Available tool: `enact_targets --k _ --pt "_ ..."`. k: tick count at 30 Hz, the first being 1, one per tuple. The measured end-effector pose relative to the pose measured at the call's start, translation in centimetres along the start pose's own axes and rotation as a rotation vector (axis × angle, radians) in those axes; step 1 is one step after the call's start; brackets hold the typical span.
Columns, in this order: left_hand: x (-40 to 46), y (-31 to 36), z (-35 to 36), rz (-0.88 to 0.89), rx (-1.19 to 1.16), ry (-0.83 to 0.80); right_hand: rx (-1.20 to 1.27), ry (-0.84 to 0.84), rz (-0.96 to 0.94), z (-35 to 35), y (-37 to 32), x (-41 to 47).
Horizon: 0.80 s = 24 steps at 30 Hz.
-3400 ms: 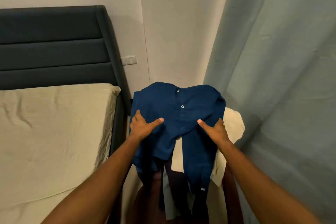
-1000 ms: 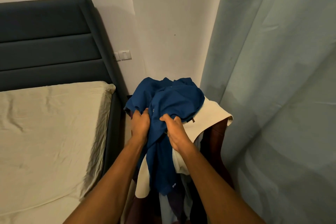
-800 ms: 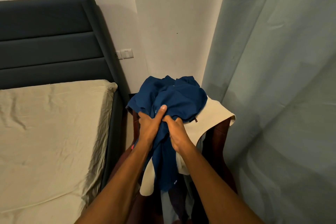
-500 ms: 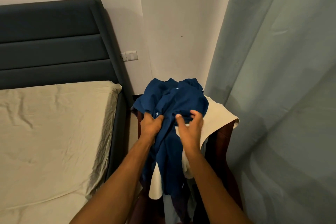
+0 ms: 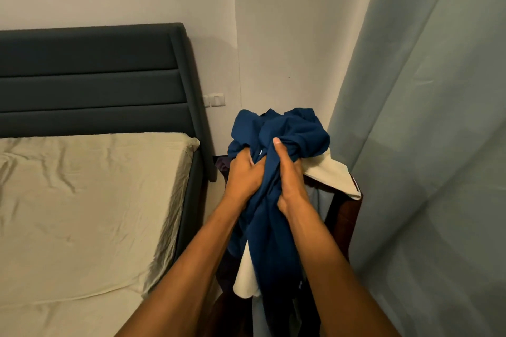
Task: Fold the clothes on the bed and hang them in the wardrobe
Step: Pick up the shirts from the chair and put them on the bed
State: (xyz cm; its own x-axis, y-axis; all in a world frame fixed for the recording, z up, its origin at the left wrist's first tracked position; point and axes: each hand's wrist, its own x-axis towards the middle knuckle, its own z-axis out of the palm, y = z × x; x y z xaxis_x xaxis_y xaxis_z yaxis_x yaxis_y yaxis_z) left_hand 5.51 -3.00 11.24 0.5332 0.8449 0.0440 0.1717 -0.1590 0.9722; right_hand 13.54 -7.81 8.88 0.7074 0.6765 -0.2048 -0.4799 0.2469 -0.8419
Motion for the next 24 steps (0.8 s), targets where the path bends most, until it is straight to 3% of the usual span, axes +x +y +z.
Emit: enact_targets --k 5,12,24 --pt "-2.4 4.7 -4.7 0.094 -0.086 0.139 -0.048 -0.149 -0.085 5.9 -3.2 -3.9" --pt "-8.6 8.3 -16.5 0.157 -0.075 0.352 -0.132 -0.484 -0.096 15.2 -3.2 -12.2" --pt "-31.9 5.4 -43.0 0.088 0.119 0.798 -0.208 -0.893 0.12 33.7 12.9 -36.5"
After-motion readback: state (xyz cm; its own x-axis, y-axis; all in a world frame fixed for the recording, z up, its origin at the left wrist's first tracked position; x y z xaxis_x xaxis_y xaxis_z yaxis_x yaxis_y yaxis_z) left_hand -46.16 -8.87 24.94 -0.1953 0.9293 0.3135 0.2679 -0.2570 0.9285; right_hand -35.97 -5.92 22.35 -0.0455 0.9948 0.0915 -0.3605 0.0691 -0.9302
